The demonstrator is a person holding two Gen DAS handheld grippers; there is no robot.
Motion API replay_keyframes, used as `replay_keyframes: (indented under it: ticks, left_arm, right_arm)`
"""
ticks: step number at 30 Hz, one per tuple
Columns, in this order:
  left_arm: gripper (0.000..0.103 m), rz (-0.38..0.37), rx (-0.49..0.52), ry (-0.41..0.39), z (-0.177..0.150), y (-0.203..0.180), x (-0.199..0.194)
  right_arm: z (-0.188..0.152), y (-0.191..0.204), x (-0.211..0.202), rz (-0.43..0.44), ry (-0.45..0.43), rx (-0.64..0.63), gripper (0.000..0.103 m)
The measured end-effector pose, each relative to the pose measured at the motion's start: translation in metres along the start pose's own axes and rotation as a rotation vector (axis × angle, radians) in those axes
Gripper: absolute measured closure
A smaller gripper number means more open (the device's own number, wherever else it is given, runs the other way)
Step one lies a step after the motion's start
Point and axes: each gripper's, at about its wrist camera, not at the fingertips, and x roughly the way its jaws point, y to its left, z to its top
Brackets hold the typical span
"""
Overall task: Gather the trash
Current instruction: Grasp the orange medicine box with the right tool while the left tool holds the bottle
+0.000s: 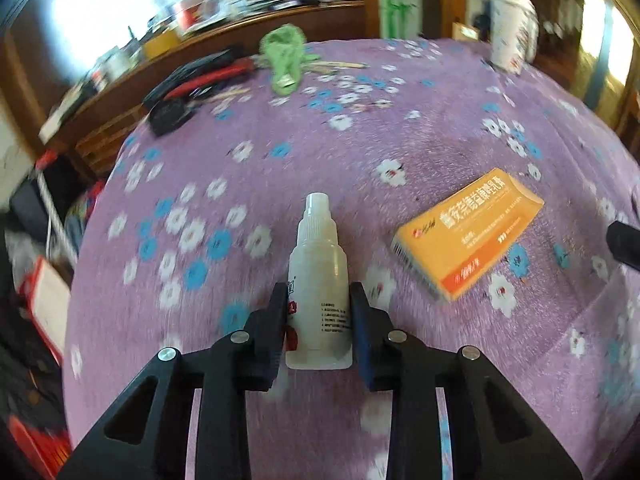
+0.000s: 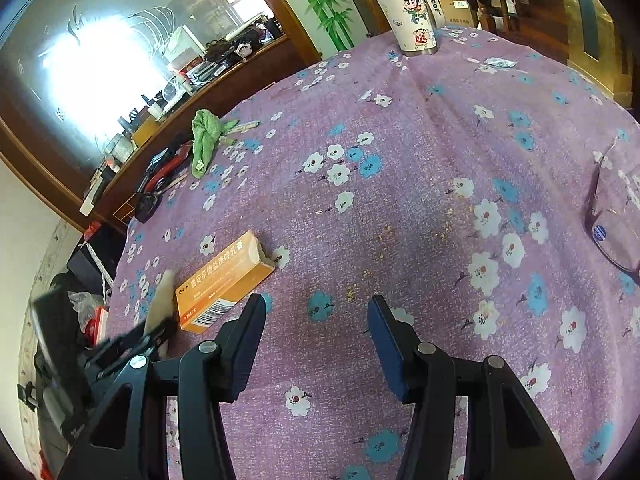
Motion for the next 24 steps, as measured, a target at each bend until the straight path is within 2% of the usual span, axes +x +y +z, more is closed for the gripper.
replay_keyframes:
  ticks: [4,8,11,13,16,24]
  left_arm:
    - [0.075,-0.012,-0.132,-0.039,-0.028,0.019,-0.027]
    - [0.074,0.05,-0.188,-0.135,-0.042,0.036,-0.047]
    - [0.074,0.066,-0.2,-0.189,-0.045,0.047,-0.052]
    - [0.074,0.089,-0.182,-0.209,-0.045,0.048,-0.052]
    - [0.074,0.075,-0.177,-0.203,-0.045,0.051,-0.049]
    - [0.074,0.099,-0.252,-0.236,-0.047,0.071,-0.059]
  right_arm:
    - [0.0,0.003,0.002,0.004,-0.002,-0.016,0.046]
    - [-0.004,0.01,0.009,0.042,0.023,-0.043,0.045]
    - [-0.008,0.017,0.015,0.062,0.039,-0.062,0.041]
    - [-0.01,0.02,0.02,0.106,0.068,-0.036,0.039]
    - [-0.01,0.03,0.027,0.152,0.127,0.014,0.034]
    - [0.011,0.075,0.056,0.037,0.207,0.106,0.028]
